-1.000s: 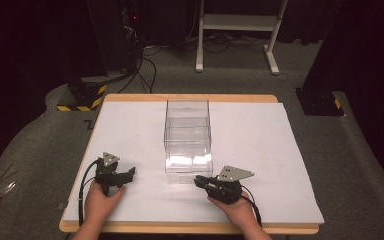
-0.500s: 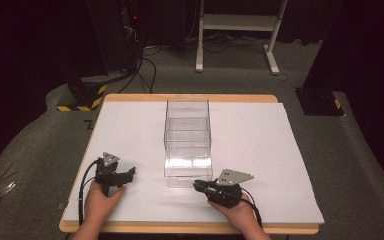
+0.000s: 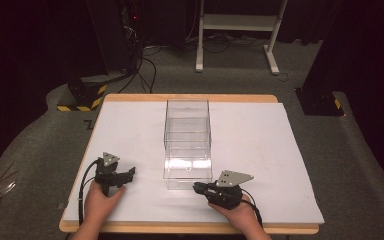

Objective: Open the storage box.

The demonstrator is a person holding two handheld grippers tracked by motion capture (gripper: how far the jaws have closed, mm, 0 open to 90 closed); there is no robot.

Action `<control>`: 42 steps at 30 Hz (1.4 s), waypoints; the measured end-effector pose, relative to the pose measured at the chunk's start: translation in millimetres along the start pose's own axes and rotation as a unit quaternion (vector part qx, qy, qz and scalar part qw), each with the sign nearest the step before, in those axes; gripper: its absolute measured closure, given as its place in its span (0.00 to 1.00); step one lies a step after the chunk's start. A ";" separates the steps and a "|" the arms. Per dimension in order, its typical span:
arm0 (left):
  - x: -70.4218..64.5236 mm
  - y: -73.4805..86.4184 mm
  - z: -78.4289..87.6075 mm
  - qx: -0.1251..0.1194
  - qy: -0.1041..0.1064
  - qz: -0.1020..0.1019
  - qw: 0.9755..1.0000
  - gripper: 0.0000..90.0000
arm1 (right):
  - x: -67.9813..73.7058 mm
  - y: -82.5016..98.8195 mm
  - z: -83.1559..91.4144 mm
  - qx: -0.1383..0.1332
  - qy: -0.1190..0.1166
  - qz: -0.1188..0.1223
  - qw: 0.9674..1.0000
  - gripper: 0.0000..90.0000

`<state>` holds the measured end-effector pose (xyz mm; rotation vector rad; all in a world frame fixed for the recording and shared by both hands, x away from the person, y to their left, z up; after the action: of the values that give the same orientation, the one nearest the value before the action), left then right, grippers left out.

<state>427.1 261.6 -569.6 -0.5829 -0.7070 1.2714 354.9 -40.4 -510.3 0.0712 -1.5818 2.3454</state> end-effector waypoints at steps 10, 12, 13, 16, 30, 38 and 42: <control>0.0 0.0 0.0 0.000 0.000 0.000 1.000 0.19 | 2.5 -3.3 4.5 0.000 -0.003 0.000 1.000 0.84; 0.0 0.0 0.0 0.000 0.000 0.000 1.000 0.19 | 1.7 -4.7 9.0 -0.002 0.001 0.003 1.000 0.84; 0.1 0.0 0.0 0.000 0.000 -0.001 1.000 0.19 | 0.7 -5.5 11.0 -0.003 0.004 0.004 1.000 0.84; 0.0 0.0 0.0 0.000 0.000 0.000 1.000 0.19 | -1.4 -8.0 17.3 -0.010 0.007 0.009 1.000 0.85; 0.0 -0.1 -0.1 0.000 0.000 -0.001 1.000 0.19 | -35.6 -15.7 55.3 -0.072 0.111 0.004 0.991 0.74; 0.0 -0.1 -0.1 -0.001 0.000 -0.001 1.000 0.19 | -62.2 -3.2 75.2 -0.069 0.163 -0.016 0.984 0.72; -0.1 -0.1 -0.1 0.000 0.000 0.000 1.000 0.19 | -74.3 4.3 87.0 -0.063 0.194 -0.022 0.979 0.71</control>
<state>427.2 261.5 -569.6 -0.5835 -0.7067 1.2705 413.0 -138.0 -496.0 -0.3542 -1.5070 2.0615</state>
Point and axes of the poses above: each handheld gripper's, and its own axes: z roughly backward along the jaws, y roughly out of its underside, x roughly to its left, the point moved 9 cm from there along -z, roughly forward along the jaws, and after that the axes turned 11 degrees about -y, right-handed, at the moved point
